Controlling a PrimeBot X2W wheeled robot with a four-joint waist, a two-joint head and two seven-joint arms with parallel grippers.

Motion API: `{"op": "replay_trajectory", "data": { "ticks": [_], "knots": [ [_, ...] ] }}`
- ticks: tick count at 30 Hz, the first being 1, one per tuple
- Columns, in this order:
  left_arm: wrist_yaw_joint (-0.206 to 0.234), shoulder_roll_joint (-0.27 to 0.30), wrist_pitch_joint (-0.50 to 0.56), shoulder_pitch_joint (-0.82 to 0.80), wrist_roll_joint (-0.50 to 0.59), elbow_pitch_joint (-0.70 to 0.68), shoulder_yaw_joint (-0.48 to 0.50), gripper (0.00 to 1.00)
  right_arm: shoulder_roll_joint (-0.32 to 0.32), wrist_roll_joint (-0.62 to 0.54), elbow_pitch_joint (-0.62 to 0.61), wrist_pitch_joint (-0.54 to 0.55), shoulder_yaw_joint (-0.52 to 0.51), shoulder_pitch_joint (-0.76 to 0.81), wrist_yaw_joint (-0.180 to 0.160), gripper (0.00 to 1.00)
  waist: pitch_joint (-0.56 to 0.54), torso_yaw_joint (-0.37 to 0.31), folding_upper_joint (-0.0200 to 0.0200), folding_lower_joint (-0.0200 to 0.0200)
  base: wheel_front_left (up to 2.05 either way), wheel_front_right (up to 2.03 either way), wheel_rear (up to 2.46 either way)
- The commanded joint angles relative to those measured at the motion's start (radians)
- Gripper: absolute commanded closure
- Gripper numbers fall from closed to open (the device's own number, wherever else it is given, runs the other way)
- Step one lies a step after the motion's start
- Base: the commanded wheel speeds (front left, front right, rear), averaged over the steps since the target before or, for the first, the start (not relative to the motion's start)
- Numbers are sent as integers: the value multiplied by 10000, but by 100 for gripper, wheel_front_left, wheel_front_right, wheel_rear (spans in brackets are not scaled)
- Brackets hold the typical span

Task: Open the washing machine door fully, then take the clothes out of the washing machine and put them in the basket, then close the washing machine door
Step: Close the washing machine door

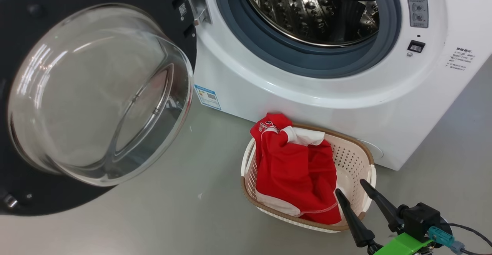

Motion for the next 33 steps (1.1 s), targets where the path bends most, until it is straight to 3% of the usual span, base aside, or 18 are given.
{"op": "replay_trajectory", "data": {
  "ticks": [1, 20, 33],
  "knots": [
    [-61, 512, 343, 278, -217, -511, 9, 100, -15, -5, -221, -65, 165, -234, 63, 0, -50, -23, 0, 0, 0, 0, 0],
    [-61, 697, 2083, 1749, -2001, -3554, -447, 100, 269, 12, -199, -65, 89, -45, 63, 0, -542, -200, 0, 0, 0, 0, 0],
    [-61, 352, 2853, 2621, -3418, -5778, -815, 100, 430, -14, -311, -65, -174, 130, 63, 0, -684, -687, 0, 0, 0, 0, 0]
  ]
}}
